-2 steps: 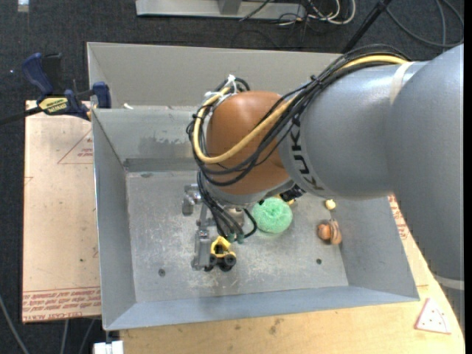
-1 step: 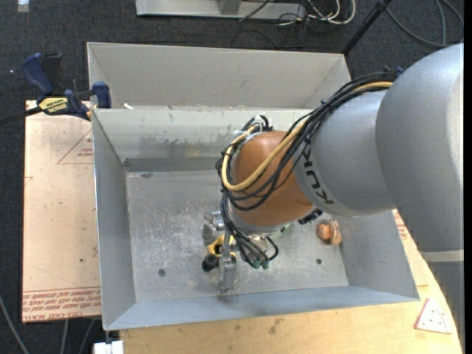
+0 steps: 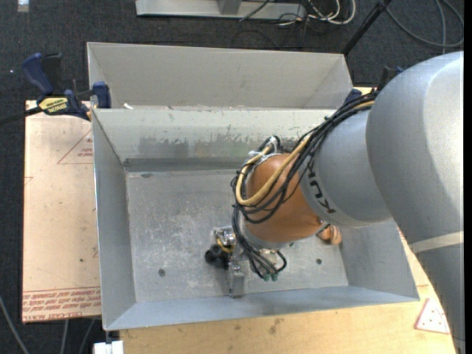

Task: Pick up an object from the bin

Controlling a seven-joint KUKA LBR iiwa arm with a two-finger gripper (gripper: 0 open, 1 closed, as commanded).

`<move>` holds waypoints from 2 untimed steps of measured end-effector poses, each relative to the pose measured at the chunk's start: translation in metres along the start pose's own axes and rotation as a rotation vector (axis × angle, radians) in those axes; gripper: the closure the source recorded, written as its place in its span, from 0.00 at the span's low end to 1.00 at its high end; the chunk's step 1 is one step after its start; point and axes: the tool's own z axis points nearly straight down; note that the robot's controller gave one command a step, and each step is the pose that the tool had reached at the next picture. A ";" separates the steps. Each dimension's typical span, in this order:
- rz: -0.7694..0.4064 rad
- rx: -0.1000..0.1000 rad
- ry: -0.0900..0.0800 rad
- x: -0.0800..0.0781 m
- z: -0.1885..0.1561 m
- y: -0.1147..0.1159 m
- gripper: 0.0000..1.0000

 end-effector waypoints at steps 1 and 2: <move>0.006 0.002 0.003 -0.001 -0.004 0.001 1.00; 0.005 0.005 0.019 -0.008 -0.047 0.013 1.00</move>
Offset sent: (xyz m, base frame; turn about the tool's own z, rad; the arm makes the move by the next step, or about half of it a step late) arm 0.0137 0.0239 0.0875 0.0064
